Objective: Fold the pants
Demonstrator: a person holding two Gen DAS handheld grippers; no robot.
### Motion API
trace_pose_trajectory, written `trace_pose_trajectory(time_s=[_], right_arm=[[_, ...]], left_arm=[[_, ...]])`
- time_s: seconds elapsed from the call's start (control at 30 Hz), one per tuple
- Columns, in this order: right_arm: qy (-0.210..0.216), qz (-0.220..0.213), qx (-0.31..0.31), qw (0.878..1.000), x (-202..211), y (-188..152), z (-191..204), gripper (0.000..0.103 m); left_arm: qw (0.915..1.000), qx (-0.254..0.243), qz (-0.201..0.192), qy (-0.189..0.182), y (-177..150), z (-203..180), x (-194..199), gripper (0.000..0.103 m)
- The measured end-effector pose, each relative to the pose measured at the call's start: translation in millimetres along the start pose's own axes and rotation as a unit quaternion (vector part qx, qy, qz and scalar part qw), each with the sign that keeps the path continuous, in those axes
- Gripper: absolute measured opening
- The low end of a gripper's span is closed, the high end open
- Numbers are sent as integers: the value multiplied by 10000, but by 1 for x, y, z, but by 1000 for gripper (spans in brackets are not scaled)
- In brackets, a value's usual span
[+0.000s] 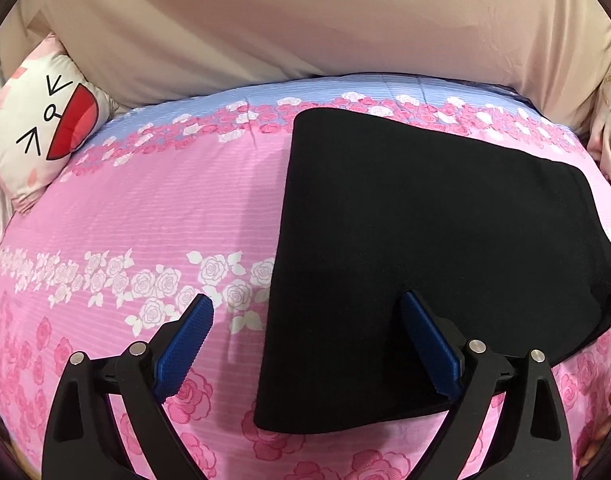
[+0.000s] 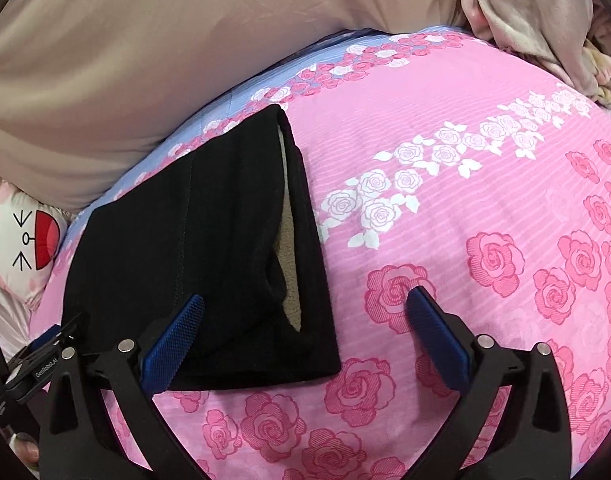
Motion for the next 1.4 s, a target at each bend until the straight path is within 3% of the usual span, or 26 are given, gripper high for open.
trace_pose_trajectory(time_s=[0.2,0.47,0.7,0.93,1.1,1.3,1.4], right_arm=[[-290,50,296,9991,0,-1,11,98],[-236,77,854,9960,26,2,31,98],[-139,336,875,9955,18,-8,41,98],[-185,245,778,9965,23,-1,37,98],[-104,215,520,9984,29,9,27,98],[13,511,261,9984,7,8,20,98],[235,702,-73,9972,-7,4,17,98]], left_arm=[[9994,-292,-70,153,1,-6,3,93],[9997,-141,145,-97,-3,3,16,93],[9993,2,322,-215,-11,8,16,93],[9990,19,347,-299,-9,9,20,92],[9933,375,591,-916,-6,10,20,92],[9747,1037,1189,-1586,-14,12,-9,92],[9704,1179,1133,-1779,-9,11,-13,92]])
Point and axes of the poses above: each gripper's, at about its wrist camera, not at the fingertips, and x roughly against the way its jaws point, z to its left, y to its top, the point moved 3 cm from there along -x, roughly the way its jaws point, and after that the axes turned 12 degrees about -z, right-handed, at the moved point
